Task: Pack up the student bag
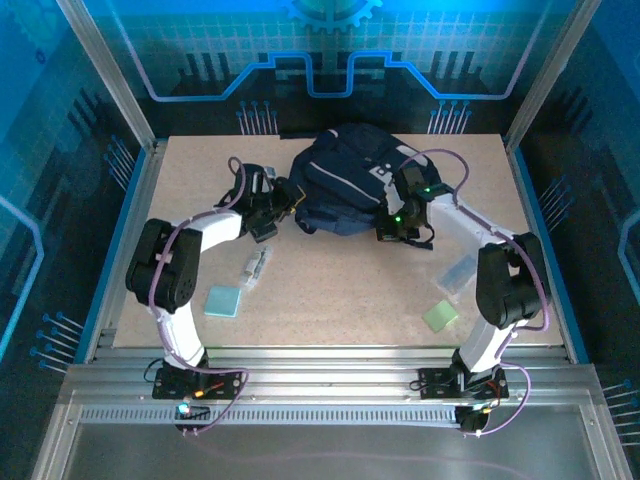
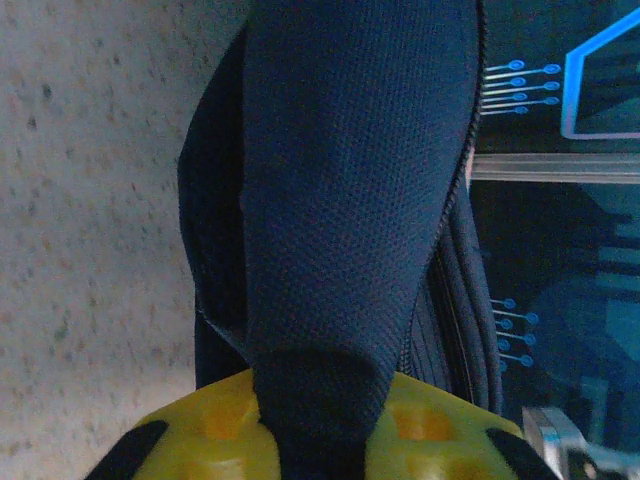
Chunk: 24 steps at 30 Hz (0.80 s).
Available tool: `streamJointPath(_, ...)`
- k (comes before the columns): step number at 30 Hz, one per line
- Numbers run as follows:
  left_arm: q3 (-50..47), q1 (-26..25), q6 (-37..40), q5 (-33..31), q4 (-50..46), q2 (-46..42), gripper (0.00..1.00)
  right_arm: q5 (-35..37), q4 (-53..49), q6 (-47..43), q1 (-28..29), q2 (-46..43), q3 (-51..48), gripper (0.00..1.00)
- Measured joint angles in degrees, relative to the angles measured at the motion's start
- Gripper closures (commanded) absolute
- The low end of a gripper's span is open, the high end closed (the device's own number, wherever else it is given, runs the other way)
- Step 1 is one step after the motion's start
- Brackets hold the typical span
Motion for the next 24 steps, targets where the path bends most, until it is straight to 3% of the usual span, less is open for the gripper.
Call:
streamJointPath(4,4.2,1.6,-0.4,-1.6,-0.8,2.5,0.01,-3.3,2.9,2.8,4.6,0.4,0.1,1.0)
streamJointPath(9,-1.9,3.5,-4.0,-3.7,4.0,-1.3,0.01,-5.5,4.1,5.0,9.8,5.3,5.2,1.0)
streamJointPath(15,-14.7,3.0,-8.0,-5.7,5.4,-12.5,0.01,-7.6,4.3,7.4,10.6,10.9,11.8,1.0)
streamJointPath(19,-20.3,1.0,-10.9,-6.4,7.2,-16.4,0.01,-7.9,4.3,8.5,10.9,12.7,15.1,1.0)
streamJointPath(24,-20.7,-3.9,-13.8,-7.1,9.4,-15.0,0.01,-8.2,4.5,9.0,12.4,14.2,17.2,1.0)
